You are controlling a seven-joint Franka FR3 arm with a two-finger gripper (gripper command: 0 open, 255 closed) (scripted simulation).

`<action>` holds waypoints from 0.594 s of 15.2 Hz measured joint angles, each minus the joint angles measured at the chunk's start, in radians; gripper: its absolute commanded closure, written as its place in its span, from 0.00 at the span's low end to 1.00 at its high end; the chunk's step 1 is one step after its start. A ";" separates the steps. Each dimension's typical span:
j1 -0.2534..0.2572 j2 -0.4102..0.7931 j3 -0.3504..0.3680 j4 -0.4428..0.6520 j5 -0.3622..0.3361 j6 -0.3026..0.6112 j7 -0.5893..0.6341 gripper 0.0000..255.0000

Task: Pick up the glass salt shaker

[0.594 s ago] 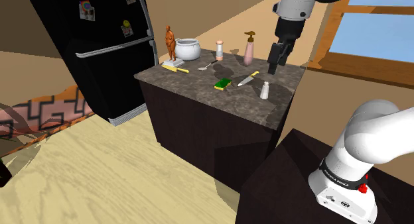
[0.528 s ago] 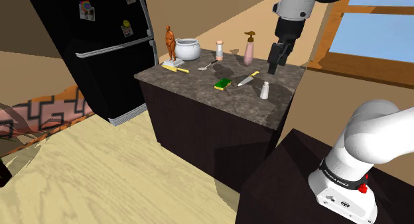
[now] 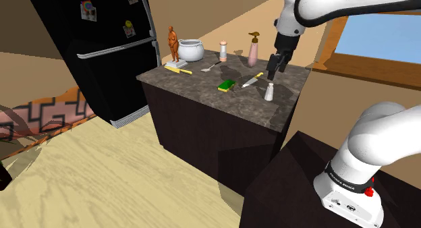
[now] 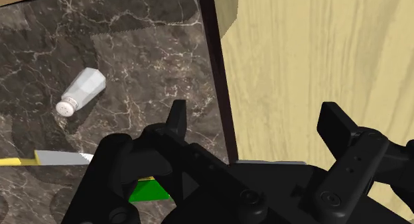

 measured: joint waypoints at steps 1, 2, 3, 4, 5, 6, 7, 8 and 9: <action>-0.009 0.007 -0.012 -0.013 -0.008 0.025 -0.008 0.00; -0.018 0.018 -0.026 -0.026 -0.016 0.054 -0.017 0.00; -0.027 0.031 -0.037 -0.038 -0.023 0.084 -0.023 0.00; -0.037 0.055 -0.054 -0.041 -0.032 0.116 -0.036 0.00; -0.043 0.072 -0.063 -0.047 -0.037 0.143 -0.039 0.00; -0.054 0.089 -0.079 -0.058 -0.045 0.176 -0.051 0.00; -0.062 0.110 -0.092 -0.061 -0.051 0.205 -0.058 0.00; -0.071 0.137 -0.109 -0.061 -0.058 0.237 -0.070 0.00; -0.078 0.170 -0.123 -0.053 -0.062 0.267 -0.079 0.00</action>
